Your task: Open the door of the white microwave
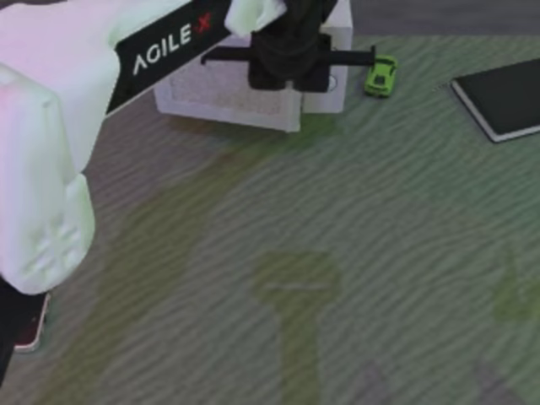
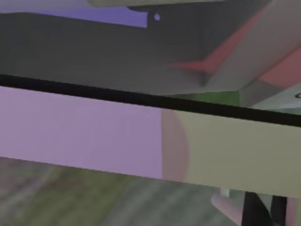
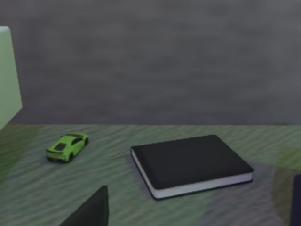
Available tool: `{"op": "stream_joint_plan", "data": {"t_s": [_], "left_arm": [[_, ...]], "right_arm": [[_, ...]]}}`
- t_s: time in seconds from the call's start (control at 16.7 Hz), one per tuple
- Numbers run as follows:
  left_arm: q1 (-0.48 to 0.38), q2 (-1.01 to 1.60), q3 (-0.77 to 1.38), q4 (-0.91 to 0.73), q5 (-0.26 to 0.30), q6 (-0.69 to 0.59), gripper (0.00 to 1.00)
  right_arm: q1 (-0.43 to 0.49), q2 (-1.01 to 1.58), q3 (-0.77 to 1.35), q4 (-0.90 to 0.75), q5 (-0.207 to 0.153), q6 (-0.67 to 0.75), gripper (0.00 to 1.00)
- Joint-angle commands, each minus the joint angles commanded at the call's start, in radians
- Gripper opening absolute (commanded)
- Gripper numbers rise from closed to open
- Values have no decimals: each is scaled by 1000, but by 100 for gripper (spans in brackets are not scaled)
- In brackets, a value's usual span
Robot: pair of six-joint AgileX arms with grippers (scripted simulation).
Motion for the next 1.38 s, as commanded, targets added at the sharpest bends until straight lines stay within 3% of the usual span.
{"op": "stream_joint_plan", "data": {"t_s": [1.02, 1.38], "left_arm": [[-7, 2, -5, 3, 5, -1, 0], [7, -96, -166, 86, 40, 84, 0]], "right_arm": [[0, 0, 0, 0, 0, 0, 100], [0, 0, 0, 0, 0, 0, 100]]}}
